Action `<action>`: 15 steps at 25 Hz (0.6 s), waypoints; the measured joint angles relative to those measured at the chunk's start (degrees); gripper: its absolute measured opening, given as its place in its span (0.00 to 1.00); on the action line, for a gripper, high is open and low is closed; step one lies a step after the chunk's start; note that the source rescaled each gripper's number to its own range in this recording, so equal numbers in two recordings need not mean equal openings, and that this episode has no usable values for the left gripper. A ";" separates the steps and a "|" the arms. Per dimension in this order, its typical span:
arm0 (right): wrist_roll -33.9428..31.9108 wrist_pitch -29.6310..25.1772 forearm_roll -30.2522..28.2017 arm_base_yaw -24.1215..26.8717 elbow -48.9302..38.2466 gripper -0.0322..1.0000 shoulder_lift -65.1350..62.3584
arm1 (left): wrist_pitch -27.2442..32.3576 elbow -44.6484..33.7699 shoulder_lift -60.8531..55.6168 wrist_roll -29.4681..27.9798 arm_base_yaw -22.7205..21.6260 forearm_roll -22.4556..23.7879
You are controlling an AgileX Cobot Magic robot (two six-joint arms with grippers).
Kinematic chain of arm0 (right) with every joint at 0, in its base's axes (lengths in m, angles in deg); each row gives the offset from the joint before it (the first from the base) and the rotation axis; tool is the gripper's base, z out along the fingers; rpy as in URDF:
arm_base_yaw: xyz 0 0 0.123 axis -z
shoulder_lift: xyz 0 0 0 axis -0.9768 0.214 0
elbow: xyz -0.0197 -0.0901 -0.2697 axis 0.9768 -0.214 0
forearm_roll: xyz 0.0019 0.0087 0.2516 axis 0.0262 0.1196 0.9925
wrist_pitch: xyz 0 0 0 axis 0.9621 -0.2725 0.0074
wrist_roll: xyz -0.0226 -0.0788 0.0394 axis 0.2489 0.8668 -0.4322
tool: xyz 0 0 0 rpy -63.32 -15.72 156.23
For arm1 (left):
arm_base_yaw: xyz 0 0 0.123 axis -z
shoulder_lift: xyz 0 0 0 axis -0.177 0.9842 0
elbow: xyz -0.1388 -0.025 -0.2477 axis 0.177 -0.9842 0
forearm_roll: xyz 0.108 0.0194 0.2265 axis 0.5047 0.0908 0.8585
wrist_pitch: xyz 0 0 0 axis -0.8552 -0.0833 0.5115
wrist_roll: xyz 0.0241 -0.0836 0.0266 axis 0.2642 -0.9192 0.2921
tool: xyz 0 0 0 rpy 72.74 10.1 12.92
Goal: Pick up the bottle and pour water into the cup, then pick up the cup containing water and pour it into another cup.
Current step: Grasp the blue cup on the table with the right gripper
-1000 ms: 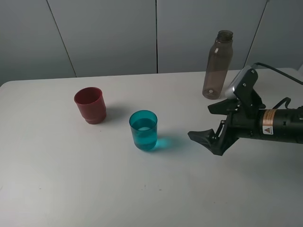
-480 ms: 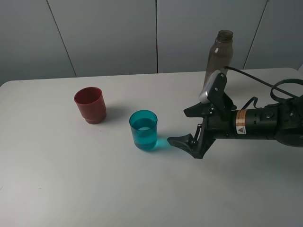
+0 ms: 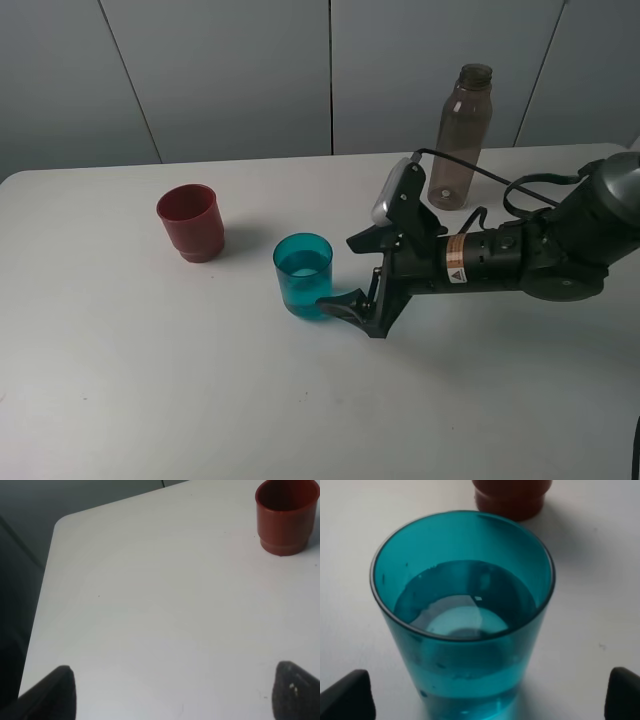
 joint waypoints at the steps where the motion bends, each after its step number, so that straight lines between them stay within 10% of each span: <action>1: 0.00 0.06 0.44 -0.29 0.27 1.00 0.24 | 0.00 0.00 0.00 0.00 0.00 0.00; 15: 0.00 1.08 1.03 -0.66 2.41 1.00 1.83 | 0.00 0.00 0.00 0.00 0.00 0.00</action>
